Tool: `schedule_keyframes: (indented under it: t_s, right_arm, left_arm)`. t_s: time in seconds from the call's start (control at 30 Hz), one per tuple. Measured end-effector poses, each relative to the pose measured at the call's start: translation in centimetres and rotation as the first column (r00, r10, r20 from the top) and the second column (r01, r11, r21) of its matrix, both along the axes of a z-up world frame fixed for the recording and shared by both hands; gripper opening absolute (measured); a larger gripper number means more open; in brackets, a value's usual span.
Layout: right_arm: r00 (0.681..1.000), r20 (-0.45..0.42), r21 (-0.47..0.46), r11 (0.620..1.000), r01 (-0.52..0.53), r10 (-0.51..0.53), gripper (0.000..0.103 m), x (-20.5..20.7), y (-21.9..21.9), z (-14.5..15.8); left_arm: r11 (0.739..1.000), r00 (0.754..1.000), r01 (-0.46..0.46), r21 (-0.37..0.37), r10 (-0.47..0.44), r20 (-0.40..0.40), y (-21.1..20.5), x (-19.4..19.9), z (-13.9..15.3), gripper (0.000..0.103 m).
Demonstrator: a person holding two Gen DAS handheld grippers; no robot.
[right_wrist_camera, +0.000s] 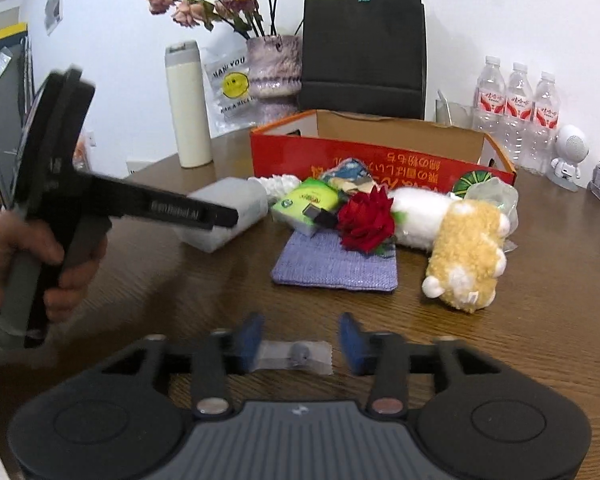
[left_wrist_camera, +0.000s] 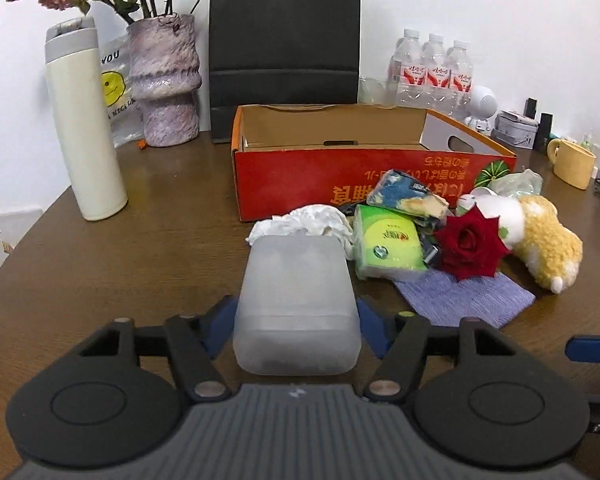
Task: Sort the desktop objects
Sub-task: 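Grasp the translucent bead box with the left tool while the right tool grasps a small clear packet, then carry both held items into the cardboard box and open both tools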
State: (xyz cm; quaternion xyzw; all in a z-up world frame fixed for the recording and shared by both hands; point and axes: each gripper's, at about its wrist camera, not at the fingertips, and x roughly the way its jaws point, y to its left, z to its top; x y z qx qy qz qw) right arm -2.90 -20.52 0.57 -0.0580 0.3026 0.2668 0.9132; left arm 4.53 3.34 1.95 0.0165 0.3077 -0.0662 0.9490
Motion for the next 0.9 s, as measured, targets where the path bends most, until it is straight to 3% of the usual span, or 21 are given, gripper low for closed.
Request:
schedule_keyframes:
  t_s: [0.33, 0.4, 0.43, 0.8, 0.9]
  right_arm:
    - [1.000, -0.017, -0.057, 0.998, -0.008, 0.007, 0.037, 0.0, 1.5, -1.6]
    - [1.000, -0.022, -0.062, 0.998, -0.009, 0.007, 0.032, 0.2, 1.7, -1.5]
    - [1.000, -0.022, -0.062, 0.998, -0.011, 0.010, 0.023, 0.3, 1.8, -1.5]
    - [0.999, 0.000, -0.035, 0.998, 0.044, -0.044, 0.019, -1.2, 1.4, -1.4]
    - [0.999, 0.015, -0.013, 0.999, 0.050, -0.050, 0.019, -1.8, 0.8, -0.6]
  left_arm:
    - [0.997, 0.999, -0.050, -0.057, 0.051, 0.010, 1.5, -5.1, 1.1, 0.066]
    - [0.997, 0.999, -0.047, -0.067, 0.049, 0.017, 1.5, -5.8, 1.2, 0.066]
    - [0.996, 0.999, -0.045, -0.070, 0.047, 0.020, 1.4, -6.1, 1.3, 0.066]
    - [0.999, 0.996, -0.004, -0.040, 0.007, 0.091, -0.5, -10.0, 2.5, 0.066]
    - [0.998, 0.994, -0.027, -0.062, 0.033, 0.106, -0.4, -10.8, 2.8, 0.066]
